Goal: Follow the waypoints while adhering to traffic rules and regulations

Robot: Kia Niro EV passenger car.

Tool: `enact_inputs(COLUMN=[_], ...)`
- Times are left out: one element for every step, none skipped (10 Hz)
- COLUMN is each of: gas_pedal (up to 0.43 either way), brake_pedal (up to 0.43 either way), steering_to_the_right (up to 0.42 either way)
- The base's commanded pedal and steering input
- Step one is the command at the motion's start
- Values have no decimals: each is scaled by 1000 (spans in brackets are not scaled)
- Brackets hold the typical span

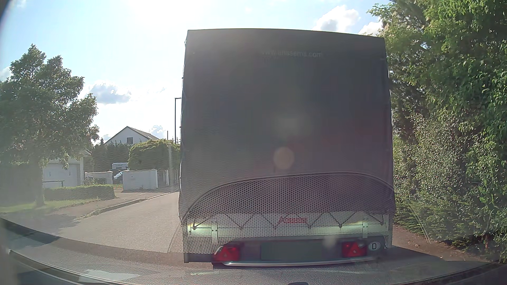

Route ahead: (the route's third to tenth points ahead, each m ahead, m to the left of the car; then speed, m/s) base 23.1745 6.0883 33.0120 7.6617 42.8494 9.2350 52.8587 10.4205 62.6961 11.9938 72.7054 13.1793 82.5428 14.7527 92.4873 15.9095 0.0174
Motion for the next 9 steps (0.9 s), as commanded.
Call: enact_inputs(gas_pedal=[0, 0, 0, 0, 0, 0, 0, 0, 0], brake_pedal=[591, 579, 567, 555, 543, 543, 543, 543, 537], steering_to_the_right=[-118, -118, -118, -118, -118, -118, -118, -118, -118])
